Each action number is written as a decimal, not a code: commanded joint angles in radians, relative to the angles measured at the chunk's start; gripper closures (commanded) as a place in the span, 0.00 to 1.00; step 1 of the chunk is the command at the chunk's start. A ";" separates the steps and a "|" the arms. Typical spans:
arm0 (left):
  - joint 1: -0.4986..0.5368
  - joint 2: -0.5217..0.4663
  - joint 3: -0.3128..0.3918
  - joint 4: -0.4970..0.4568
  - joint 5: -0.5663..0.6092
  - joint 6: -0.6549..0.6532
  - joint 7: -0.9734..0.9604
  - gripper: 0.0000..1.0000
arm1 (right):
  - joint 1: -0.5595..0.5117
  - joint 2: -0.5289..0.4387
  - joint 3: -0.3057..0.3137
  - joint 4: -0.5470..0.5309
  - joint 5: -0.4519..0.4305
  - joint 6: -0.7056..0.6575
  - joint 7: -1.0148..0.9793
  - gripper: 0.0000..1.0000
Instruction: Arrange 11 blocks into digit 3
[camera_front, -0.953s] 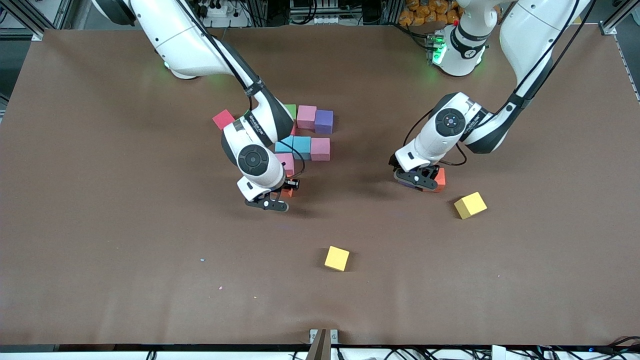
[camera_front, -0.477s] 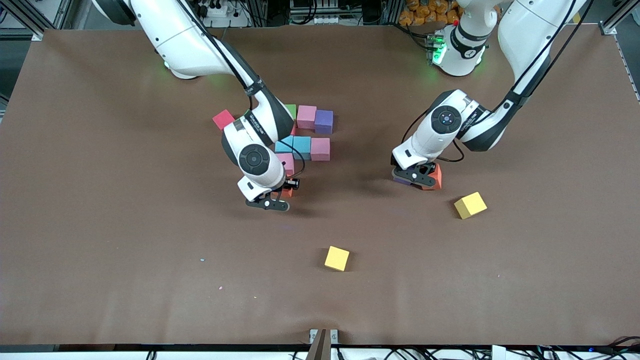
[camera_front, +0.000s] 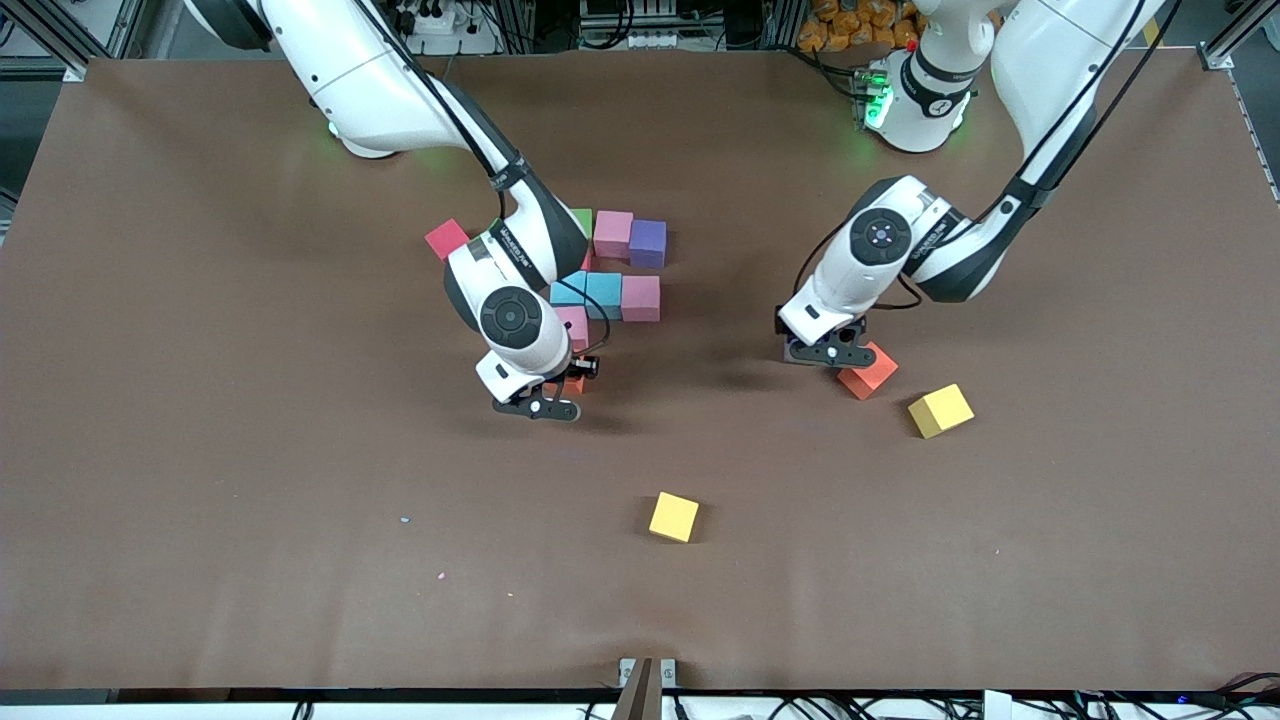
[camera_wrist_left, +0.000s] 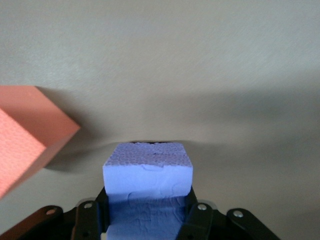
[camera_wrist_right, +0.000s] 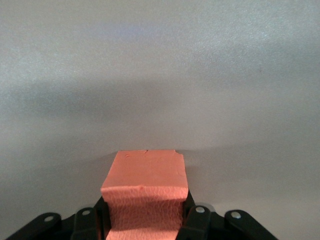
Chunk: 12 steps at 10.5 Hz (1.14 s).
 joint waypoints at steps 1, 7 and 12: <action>-0.051 0.046 -0.005 0.098 -0.002 -0.031 -0.209 0.94 | 0.005 -0.004 -0.011 -0.054 -0.033 0.006 -0.003 0.88; -0.144 0.092 -0.005 0.232 -0.045 -0.098 -0.619 0.94 | 0.010 -0.007 -0.010 -0.062 -0.034 0.006 0.004 0.01; -0.223 0.154 -0.002 0.362 -0.121 -0.118 -0.989 0.96 | -0.018 -0.119 -0.002 -0.048 -0.042 0.002 0.001 0.00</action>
